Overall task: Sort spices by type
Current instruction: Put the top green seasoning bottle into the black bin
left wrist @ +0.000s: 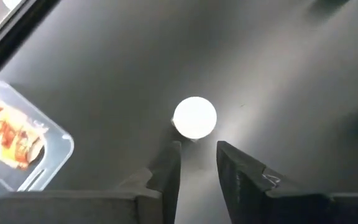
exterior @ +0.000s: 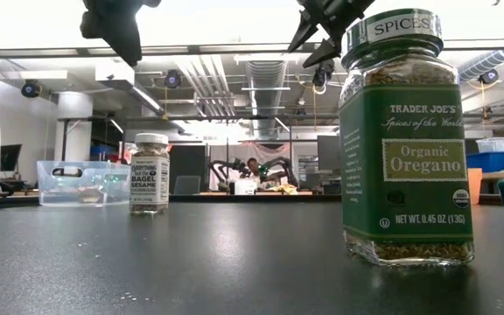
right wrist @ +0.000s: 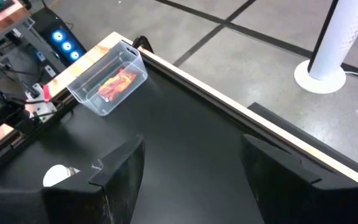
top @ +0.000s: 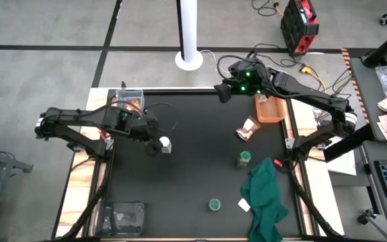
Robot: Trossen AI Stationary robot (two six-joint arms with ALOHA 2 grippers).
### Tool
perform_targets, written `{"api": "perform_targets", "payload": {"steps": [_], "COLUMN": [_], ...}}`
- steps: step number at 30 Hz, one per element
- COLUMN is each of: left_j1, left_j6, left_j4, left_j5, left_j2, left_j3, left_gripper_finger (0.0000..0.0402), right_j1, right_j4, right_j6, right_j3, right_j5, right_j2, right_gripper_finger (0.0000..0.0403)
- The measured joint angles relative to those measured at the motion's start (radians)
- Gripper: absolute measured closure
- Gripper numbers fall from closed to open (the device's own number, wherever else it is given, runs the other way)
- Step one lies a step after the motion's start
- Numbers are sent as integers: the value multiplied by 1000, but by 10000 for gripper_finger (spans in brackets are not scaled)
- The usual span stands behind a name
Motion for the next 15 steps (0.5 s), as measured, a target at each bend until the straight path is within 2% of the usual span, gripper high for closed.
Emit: {"api": "perform_targets", "payload": {"steps": [7, 12, 15], "left_j1": [1, 9, 25], "left_j6": [234, 423, 477], "left_j4": [79, 84, 88], "left_j5": [180, 177, 178], "left_j2": [36, 39, 36], "left_j3": [0, 0, 0], "left_gripper_finger": [281, 264, 257], "right_j1": [0, 0, 0], "right_j4": [-52, -112, -136], "right_j6": [-20, -36, -35], "right_j3": [1, 7, 9], "right_j5": [-10, -15, -16], "right_j2": [-15, -32, -42], "right_gripper_finger": [142, 136, 133]}}
